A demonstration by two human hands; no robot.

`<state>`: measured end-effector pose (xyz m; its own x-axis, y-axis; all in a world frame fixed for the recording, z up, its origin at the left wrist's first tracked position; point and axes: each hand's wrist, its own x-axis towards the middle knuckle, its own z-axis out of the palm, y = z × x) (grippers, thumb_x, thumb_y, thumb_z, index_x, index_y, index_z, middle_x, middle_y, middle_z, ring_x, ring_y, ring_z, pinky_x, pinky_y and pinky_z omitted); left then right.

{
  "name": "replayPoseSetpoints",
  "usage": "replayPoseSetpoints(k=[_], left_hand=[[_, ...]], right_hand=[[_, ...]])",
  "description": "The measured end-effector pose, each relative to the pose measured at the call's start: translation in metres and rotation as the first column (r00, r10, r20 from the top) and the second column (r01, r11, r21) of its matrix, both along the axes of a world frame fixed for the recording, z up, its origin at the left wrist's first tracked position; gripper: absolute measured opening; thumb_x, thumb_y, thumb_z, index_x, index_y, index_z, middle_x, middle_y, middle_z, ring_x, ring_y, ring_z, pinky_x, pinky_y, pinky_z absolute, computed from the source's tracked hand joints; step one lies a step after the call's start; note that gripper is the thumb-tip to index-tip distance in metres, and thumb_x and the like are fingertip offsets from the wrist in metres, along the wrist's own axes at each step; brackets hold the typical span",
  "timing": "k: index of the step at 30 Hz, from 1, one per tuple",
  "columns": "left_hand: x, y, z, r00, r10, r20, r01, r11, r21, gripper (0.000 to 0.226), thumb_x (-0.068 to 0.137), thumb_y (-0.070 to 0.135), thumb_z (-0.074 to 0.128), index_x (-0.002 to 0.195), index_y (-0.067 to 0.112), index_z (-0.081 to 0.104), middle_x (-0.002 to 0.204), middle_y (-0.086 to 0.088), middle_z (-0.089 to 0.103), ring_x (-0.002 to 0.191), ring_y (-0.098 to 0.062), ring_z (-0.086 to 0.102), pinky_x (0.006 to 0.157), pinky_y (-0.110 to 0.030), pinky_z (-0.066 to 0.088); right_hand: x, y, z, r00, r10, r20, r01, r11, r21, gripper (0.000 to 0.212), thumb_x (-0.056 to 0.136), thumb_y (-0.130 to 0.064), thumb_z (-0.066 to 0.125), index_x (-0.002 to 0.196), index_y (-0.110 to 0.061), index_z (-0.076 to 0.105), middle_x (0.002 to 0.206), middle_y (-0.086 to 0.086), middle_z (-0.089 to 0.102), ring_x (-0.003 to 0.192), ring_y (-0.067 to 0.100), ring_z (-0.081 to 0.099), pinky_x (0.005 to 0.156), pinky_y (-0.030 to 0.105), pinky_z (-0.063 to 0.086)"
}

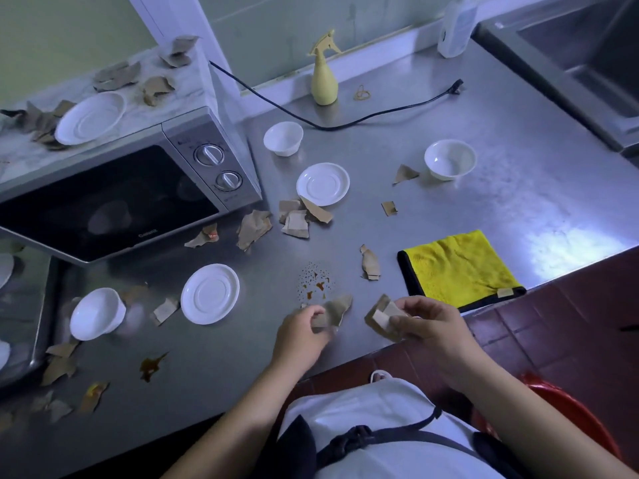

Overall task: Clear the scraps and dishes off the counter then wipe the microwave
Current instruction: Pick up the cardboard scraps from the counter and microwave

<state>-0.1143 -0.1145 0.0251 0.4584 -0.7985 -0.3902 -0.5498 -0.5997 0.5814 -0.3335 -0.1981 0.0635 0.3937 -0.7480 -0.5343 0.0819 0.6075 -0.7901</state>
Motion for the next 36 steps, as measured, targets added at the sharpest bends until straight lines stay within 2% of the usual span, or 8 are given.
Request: replayPoseSetpoints(k=[4,11,15,19,23,28,31,36], left_hand=[[-0.018,-0.024,-0.019,0.888,-0.274,0.370,0.223,0.959,0.176,0.052,0.080,0.058,0.067,0.119,0.026,0.055,0.124,0.001,0.058,0.117,-0.025,0.052,0.096,-0.038,0.042],[-0.026,-0.039,-0.028,0.891,-0.171,0.421,0.117,0.982,0.151,0.011,0.086,0.035,0.060,0.089,0.025,0.057,0.106,0.002,0.061,0.103,-0.024,0.058,0.085,-0.035,0.041],[-0.018,-0.031,-0.022,0.986,0.033,0.164,-0.046,0.996,0.077,0.008,0.083,0.023,0.065,0.077,0.025,0.060,0.084,0.008,0.065,0.081,-0.020,0.061,0.067,-0.029,0.044],[-0.004,-0.017,-0.005,0.975,0.193,-0.110,-0.197,0.980,-0.030,0.013,0.079,0.013,0.072,0.071,0.021,0.065,0.068,0.005,0.064,0.067,-0.016,0.059,0.063,-0.026,0.043],[0.006,0.004,0.023,0.866,0.322,-0.381,-0.391,0.913,-0.117,0.013,0.081,0.004,0.070,0.073,0.013,0.066,0.067,-0.001,0.067,0.063,-0.015,0.056,0.068,-0.029,0.043],[0.014,0.031,0.068,0.675,0.341,-0.654,-0.568,0.806,-0.166,0.011,0.087,-0.004,0.063,0.082,0.006,0.063,0.084,-0.014,0.069,0.077,-0.022,0.066,0.075,-0.037,0.059],[0.015,0.047,0.090,0.577,0.300,-0.759,-0.623,0.763,-0.172,0.007,0.079,0.003,0.062,0.085,0.005,0.061,0.082,-0.012,0.067,0.074,-0.022,0.066,0.075,-0.047,0.060],[0.021,0.068,0.108,0.509,0.247,-0.825,-0.629,0.761,-0.160,0.037,0.078,0.014,0.054,0.111,-0.001,0.057,0.093,-0.018,0.068,0.082,-0.028,0.068,0.070,-0.048,0.060]], right_hand=[[-0.025,-0.006,0.001,0.998,-0.066,-0.005,0.065,0.996,-0.054,0.028,0.078,0.014,0.069,0.072,-0.012,0.073,0.072,0.018,0.062,0.062,0.026,0.056,0.056,0.032,0.045],[-0.054,-0.006,-0.003,0.991,-0.135,0.008,0.135,0.989,-0.058,0.030,0.077,0.014,0.069,0.069,-0.014,0.071,0.072,0.018,0.066,0.065,0.027,0.060,0.067,0.036,0.045],[-0.060,-0.004,-0.007,0.993,-0.116,0.020,0.117,0.992,-0.056,0.025,0.078,0.014,0.068,0.072,-0.010,0.069,0.074,0.024,0.065,0.070,0.031,0.057,0.067,0.039,0.039],[-0.053,-0.003,-0.005,0.999,-0.044,0.027,0.046,0.997,-0.056,0.020,0.078,0.011,0.072,0.073,-0.009,0.071,0.074,0.023,0.065,0.065,0.029,0.061,0.064,0.036,0.050],[-0.033,-0.007,0.002,0.996,0.094,0.010,-0.093,0.993,-0.078,0.020,0.077,0.005,0.075,0.071,-0.014,0.073,0.071,0.016,0.067,0.060,0.024,0.061,0.055,0.029,0.050],[0.005,-0.013,0.019,0.944,0.329,-0.029,-0.328,0.925,-0.192,0.017,0.076,0.006,0.077,0.073,-0.010,0.071,0.087,0.022,0.074,0.080,0.029,0.066,0.081,0.044,0.048],[0.029,-0.016,0.037,0.858,0.509,-0.069,-0.506,0.815,-0.282,0.023,0.076,0.003,0.081,0.070,-0.018,0.074,0.108,0.009,0.072,0.096,0.017,0.069,0.094,0.035,0.048],[0.065,-0.021,0.062,0.647,0.720,-0.251,-0.735,0.501,-0.457,0.024,0.076,-0.008,0.085,0.071,-0.030,0.076,0.130,-0.014,0.059,0.125,-0.003,0.054,0.106,0.024,0.035]])
